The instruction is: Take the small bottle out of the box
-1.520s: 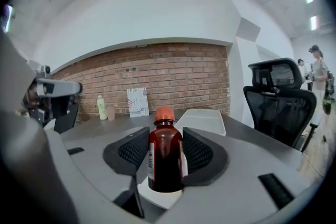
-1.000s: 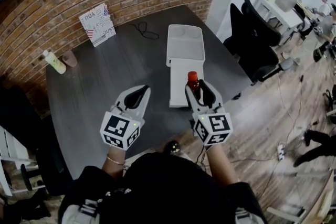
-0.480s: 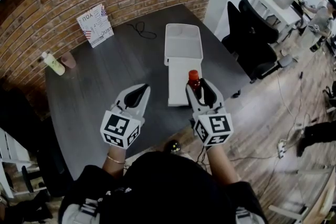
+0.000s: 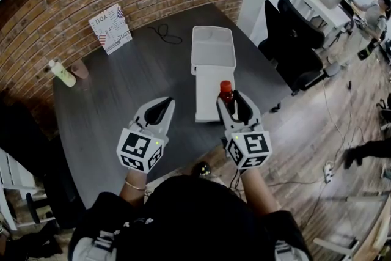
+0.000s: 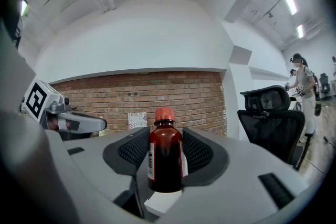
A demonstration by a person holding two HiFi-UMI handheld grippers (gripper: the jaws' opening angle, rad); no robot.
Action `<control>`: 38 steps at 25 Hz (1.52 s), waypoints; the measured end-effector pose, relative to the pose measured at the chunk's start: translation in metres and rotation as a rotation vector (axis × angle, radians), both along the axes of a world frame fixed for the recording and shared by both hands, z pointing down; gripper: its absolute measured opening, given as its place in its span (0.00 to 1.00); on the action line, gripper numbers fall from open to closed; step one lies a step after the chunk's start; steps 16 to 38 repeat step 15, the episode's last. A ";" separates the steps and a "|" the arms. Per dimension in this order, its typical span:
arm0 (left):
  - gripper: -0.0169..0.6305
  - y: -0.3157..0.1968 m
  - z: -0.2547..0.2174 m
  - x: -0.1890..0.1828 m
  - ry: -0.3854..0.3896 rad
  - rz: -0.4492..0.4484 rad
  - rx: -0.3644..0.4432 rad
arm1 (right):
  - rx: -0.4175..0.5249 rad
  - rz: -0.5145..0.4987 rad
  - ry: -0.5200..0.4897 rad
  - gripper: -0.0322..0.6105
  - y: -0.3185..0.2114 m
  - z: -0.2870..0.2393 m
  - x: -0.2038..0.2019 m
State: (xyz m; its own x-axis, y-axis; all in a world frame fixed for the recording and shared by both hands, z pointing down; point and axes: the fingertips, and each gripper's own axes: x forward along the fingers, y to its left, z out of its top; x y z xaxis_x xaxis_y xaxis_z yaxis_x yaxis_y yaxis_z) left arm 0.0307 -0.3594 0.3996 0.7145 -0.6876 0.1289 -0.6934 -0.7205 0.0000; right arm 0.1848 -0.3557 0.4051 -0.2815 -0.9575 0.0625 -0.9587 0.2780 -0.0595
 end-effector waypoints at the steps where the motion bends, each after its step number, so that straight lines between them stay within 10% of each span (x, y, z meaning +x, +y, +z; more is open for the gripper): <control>1: 0.02 0.000 0.000 0.000 0.001 0.000 0.000 | -0.001 0.002 0.000 0.36 0.000 0.000 0.000; 38: 0.02 -0.004 0.002 -0.001 0.001 0.000 0.002 | -0.002 0.008 -0.007 0.36 -0.004 0.002 0.002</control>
